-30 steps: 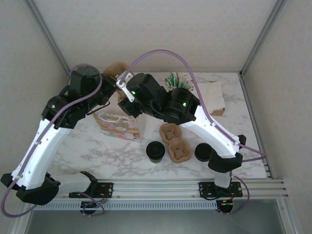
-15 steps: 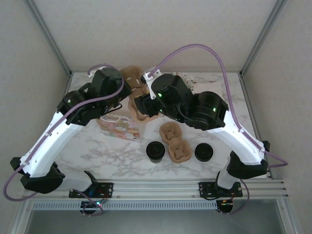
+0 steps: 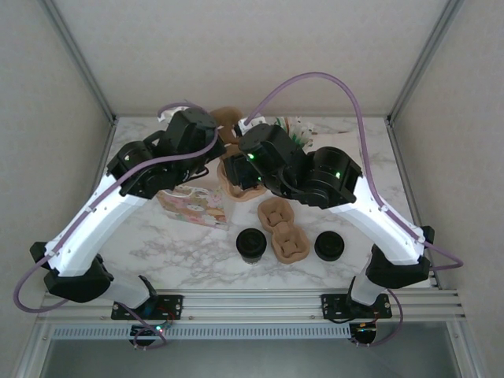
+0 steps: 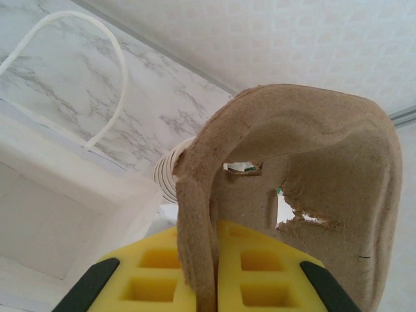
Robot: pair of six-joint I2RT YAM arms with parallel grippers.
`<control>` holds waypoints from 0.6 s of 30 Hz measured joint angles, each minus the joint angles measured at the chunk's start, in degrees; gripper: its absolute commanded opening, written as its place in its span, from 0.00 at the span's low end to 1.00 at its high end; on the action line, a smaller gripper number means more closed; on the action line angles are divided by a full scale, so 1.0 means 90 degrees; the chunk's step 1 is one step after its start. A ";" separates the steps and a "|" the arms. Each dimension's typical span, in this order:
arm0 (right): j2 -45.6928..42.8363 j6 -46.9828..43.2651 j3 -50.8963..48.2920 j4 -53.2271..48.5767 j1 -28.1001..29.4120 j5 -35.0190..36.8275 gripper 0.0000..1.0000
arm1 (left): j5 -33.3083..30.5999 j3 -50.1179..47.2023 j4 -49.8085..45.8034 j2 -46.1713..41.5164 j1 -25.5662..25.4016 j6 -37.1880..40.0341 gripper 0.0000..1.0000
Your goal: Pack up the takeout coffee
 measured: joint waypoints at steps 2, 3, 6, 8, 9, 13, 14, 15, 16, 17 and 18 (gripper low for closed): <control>0.0000 0.0027 -0.0080 -0.0015 0.0000 0.0029 0.46 | 0.0002 0.0046 -0.0053 0.0039 -0.0017 0.0000 0.00; 0.0000 0.0036 -0.0112 -0.0034 0.0000 0.0051 0.46 | 0.0002 0.0070 -0.0085 0.0061 -0.0029 0.0000 0.00; 0.0000 0.0085 -0.0202 -0.0053 0.0000 0.0141 0.46 | 0.0002 0.0168 -0.0155 0.0131 -0.0068 0.0000 0.00; 0.0000 0.0119 -0.0250 -0.0056 0.0000 0.0165 0.47 | 0.0005 0.0202 -0.0182 0.0170 -0.0085 0.0000 0.00; 0.0000 0.0124 -0.0277 -0.0056 0.0000 0.0192 0.47 | 0.0005 0.0216 -0.0204 0.0194 -0.0095 0.0000 0.00; 0.0000 0.0126 -0.0389 -0.0041 0.0000 0.0304 0.48 | 0.0027 0.0299 -0.0260 0.0301 -0.0100 0.0000 0.00; 0.0002 0.0124 -0.0401 -0.0041 0.0000 0.0311 0.48 | 0.0032 0.0330 -0.0277 0.0333 -0.0102 0.0000 0.00; 0.0002 0.0121 -0.0410 -0.0041 0.0000 0.0316 0.48 | 0.0046 0.0362 -0.0282 0.0367 -0.0102 0.0000 0.00; 0.0000 0.0119 -0.0413 -0.0039 0.0000 0.0352 0.48 | 0.0049 0.0396 -0.0294 0.0406 -0.0102 0.0000 0.00; 0.0000 0.0117 -0.0415 -0.0036 0.0000 0.0384 0.48 | 0.0053 0.0418 -0.0306 0.0432 -0.0102 0.0000 0.00; 0.0000 0.0117 -0.0423 -0.0036 0.0000 0.0432 0.48 | 0.0056 0.0437 -0.0321 0.0457 -0.0102 0.0000 0.00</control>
